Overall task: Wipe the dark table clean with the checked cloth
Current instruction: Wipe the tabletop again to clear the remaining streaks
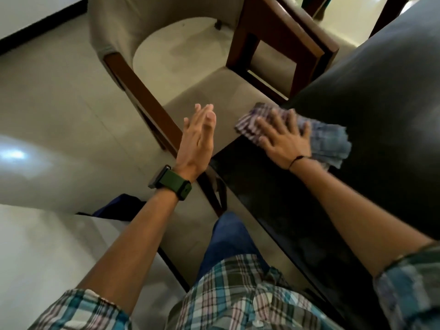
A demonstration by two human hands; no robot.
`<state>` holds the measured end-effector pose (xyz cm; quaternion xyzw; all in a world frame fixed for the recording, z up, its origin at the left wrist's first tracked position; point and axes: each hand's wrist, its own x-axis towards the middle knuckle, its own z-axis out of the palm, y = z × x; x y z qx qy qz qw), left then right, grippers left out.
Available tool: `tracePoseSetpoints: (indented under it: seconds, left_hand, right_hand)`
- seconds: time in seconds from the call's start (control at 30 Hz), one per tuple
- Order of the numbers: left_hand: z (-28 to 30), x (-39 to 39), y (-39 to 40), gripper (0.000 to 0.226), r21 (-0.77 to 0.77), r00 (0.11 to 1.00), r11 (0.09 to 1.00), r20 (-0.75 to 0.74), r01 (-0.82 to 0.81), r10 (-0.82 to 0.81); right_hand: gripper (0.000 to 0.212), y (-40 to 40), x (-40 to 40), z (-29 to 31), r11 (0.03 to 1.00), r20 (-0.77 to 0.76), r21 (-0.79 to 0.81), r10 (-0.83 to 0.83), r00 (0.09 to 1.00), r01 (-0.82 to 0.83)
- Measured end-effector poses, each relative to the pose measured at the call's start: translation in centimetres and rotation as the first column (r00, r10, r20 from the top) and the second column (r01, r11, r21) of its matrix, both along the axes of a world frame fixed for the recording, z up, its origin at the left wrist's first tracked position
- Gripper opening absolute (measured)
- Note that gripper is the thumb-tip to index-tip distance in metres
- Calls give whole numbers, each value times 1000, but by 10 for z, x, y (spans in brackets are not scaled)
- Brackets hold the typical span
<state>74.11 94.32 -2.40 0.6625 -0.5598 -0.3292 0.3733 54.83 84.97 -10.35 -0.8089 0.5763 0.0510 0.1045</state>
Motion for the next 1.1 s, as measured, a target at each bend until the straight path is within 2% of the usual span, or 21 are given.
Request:
tracePoseSetpoints:
  seconds: [0.1,0.17,0.23,0.33,0.4,0.53,0.6,0.73,0.83,0.93,1.1]
  left_hand:
    - [-3,11,13,100,22,998,998,-15,-63,64]
    - [-5,12,20,80,64,993,993,-47,-103,106]
    - [-8,7,22,58,86,990,989,-67,-122,127]
    - [-7,-7,12,48,107,990,989,-81,-103,112]
    - [-6,-19,3,52,87,995,994,-73,-62,68]
    - [-3,-42,-8,95,16,996,996,-36,83,-82]
    - [-6,-49,-10,107,17,990,990,-25,137,-137]
    - [-6,-62,-5,112,44,984,983,-40,176,-174]
    - [-2,-68,2,105,64,983,981,-31,185,-183]
    - [-1,-76,5,93,73,978,976,-30,207,-205]
    - [-1,-99,11,48,127,958,951,5,283,-286]
  right_hand:
    - [52,-23,-8,2,993,-48,50,-101,994,104]
    - [50,-12,1,5,996,-46,44,-80,996,82]
    - [50,16,16,5,999,-25,22,37,999,-37]
    - [52,76,47,2,973,-15,6,232,973,-232]
    - [52,101,58,-1,960,-34,-4,279,960,-279]
    - [52,133,18,-1,945,-1,-9,328,945,-328]
    - [53,164,-24,-1,945,-3,-21,327,945,-327]
    - [52,228,-133,-3,950,-98,-38,305,947,-310]
    - [52,251,-175,0,956,-115,-57,279,953,-286]
    - [53,245,-152,1,975,-78,-66,208,975,-213]
    - [57,186,-26,-8,984,4,-90,155,988,-154]
